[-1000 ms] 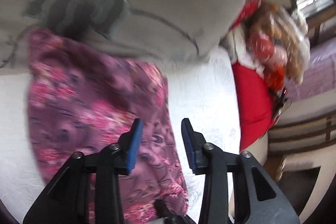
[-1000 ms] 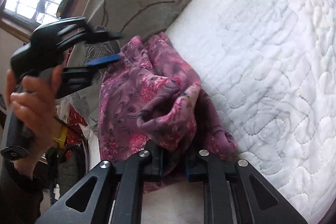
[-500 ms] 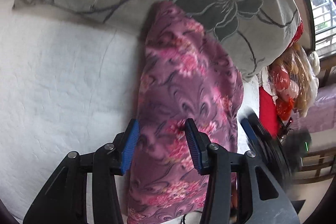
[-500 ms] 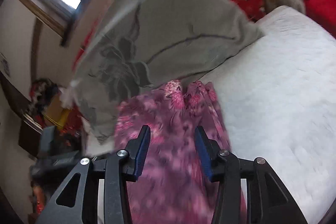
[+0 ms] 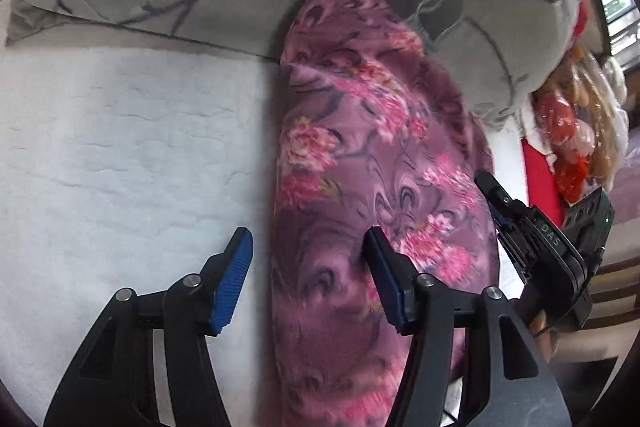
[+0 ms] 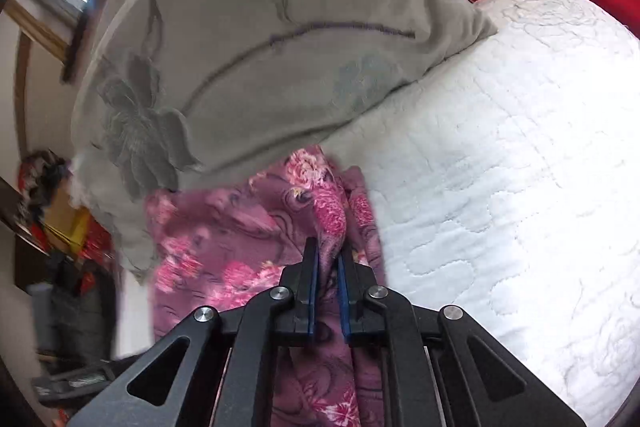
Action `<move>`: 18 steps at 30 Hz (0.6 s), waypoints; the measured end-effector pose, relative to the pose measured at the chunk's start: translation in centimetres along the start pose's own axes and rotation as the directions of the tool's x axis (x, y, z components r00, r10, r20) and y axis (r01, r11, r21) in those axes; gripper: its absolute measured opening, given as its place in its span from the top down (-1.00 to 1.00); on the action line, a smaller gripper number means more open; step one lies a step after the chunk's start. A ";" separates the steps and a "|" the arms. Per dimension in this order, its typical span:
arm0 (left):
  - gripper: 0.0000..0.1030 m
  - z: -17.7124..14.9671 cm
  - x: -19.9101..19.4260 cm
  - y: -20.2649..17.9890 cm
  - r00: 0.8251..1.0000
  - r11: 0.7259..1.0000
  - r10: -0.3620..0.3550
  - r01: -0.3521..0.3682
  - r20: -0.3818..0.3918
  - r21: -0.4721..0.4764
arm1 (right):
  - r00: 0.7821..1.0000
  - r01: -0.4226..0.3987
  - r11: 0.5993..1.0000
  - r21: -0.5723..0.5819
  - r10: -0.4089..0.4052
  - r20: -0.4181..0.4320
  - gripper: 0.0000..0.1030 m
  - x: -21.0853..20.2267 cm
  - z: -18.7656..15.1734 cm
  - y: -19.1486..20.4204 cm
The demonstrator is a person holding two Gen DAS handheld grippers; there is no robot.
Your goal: Fold small clothes
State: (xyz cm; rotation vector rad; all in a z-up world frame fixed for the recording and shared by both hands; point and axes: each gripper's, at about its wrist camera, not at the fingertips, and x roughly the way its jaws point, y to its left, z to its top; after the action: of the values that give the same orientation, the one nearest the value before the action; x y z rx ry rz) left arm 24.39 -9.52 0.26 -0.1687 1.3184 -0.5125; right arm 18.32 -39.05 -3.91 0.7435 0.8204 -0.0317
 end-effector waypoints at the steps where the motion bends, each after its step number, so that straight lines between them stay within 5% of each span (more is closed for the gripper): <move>1: -0.10 -0.7 -1.1 0.5 1.000 1.000 0.004 -0.004 0.017 0.015 | 1.000 -0.007 1.000 0.002 0.007 0.009 0.65 -0.9 -0.2 0.3; 3: -0.11 -2.9 -3.3 1.2 0.999 0.999 0.002 -0.005 0.049 0.049 | 0.998 -0.058 0.998 -0.005 0.057 -0.014 0.56 -2.1 -0.7 0.6; 5: -0.12 -5.3 -4.0 1.7 0.999 0.997 -0.010 0.007 0.050 0.072 | 0.991 -0.122 0.992 -0.034 0.120 -0.064 0.10 -3.6 -2.3 0.6; 7: -0.12 -7.5 -2.8 1.4 1.000 0.997 0.009 -0.010 0.015 0.080 | 0.988 -0.128 0.991 -0.049 0.123 -0.098 0.05 -4.0 -3.7 0.4; 9: -0.12 -9.1 -1.4 1.4 0.999 0.997 0.024 -0.021 -0.032 0.069 | 0.986 -0.102 0.992 -0.079 0.091 -0.137 0.73 -3.9 -5.3 0.0; 10: -0.12 -9.6 -1.2 1.5 0.999 0.998 0.018 -0.015 -0.035 0.062 | 0.989 -0.094 0.990 -0.110 0.080 -0.126 0.86 -4.3 -5.5 0.3; 13: -0.13 -10.5 -1.7 1.1 0.999 0.996 0.049 -0.048 -0.020 0.076 | 0.994 -0.106 0.987 -0.120 0.106 -0.008 0.93 -7.4 -5.5 -0.7; 16: -0.12 -10.9 -2.0 0.3 0.996 0.993 0.081 -0.079 -0.021 0.083 | 0.996 0.003 0.994 -0.108 -0.013 -0.093 0.93 -6.0 -6.0 -2.3; 18: -0.12 -11.3 -1.9 -0.9 0.994 0.989 0.106 -0.105 -0.004 0.103 | 0.996 -0.004 0.994 -0.109 -0.005 -0.090 0.80 -6.8 -6.3 -2.0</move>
State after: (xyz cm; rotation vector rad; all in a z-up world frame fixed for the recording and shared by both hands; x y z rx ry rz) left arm 13.13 -7.51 -0.59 -0.0113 1.2995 -0.4903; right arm 8.87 -38.42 -3.31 0.6452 0.9014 0.0463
